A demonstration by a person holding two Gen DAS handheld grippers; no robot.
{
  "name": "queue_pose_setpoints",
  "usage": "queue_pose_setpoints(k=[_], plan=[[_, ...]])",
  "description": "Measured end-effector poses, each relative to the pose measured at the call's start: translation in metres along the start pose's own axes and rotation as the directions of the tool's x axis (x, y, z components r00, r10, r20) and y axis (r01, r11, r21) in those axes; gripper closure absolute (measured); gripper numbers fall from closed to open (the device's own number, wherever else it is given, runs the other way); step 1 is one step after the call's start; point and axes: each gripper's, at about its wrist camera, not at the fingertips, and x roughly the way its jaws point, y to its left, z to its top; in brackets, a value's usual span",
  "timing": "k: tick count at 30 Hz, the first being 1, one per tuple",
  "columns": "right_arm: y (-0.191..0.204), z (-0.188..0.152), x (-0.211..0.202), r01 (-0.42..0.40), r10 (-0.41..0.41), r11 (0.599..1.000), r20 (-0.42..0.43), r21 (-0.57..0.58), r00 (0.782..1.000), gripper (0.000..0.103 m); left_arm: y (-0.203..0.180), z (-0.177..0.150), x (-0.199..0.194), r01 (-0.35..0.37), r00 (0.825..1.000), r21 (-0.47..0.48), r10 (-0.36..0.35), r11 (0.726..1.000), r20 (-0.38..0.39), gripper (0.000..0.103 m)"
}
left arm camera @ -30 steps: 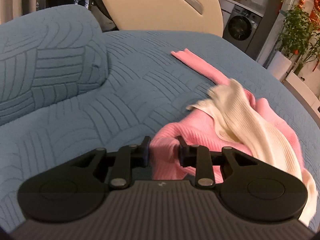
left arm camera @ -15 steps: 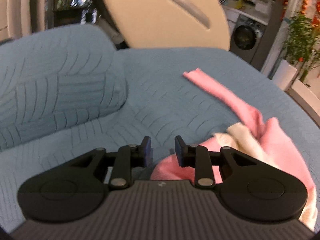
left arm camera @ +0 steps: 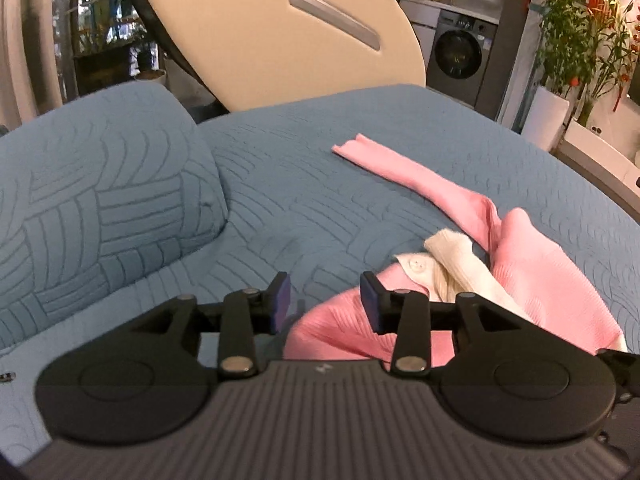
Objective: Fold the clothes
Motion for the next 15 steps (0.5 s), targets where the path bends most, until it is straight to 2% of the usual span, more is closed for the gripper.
queue_pose_setpoints(k=[1, 3, 6, 10, 12, 15], plan=[[0.000, 0.000, -0.001, 0.000, 0.000, 1.000, 0.002, 0.008, 1.000, 0.074, -0.001, -0.001, 0.002, -0.003, 1.000, 0.002, 0.003, 1.000, -0.009, 0.061], [-0.005, 0.000, -0.009, -0.004, 0.004, 0.999, 0.013, 0.032, 1.000, 0.082, -0.003, -0.001, 0.006, -0.006, 1.000, 0.005, 0.006, 1.000, -0.018, 0.061], [-0.010, -0.001, -0.024, 0.011, -0.013, 0.999, 0.047, 0.032, 0.999, 0.084, -0.007, -0.006, 0.007, 0.000, 1.000, 0.020, 0.001, 1.000, -0.027, 0.061], [-0.023, 0.009, -0.048, 0.080, -0.079, 0.997, 0.103, -0.009, 0.992, 0.085, -0.014, -0.011, 0.013, -0.013, 1.000, 0.051, 0.014, 0.999, -0.024, 0.061], [-0.044, 0.021, -0.054, 0.141, -0.139, 0.990, 0.121, -0.012, 0.983, 0.085, -0.016, -0.015, 0.019, -0.013, 1.000, 0.051, 0.015, 0.999, -0.027, 0.061], [-0.093, 0.043, -0.052, 0.273, -0.273, 0.962, 0.124, 0.011, 0.954, 0.085, -0.018, -0.021, 0.031, -0.009, 0.998, 0.054, 0.012, 0.999, -0.058, 0.061]])
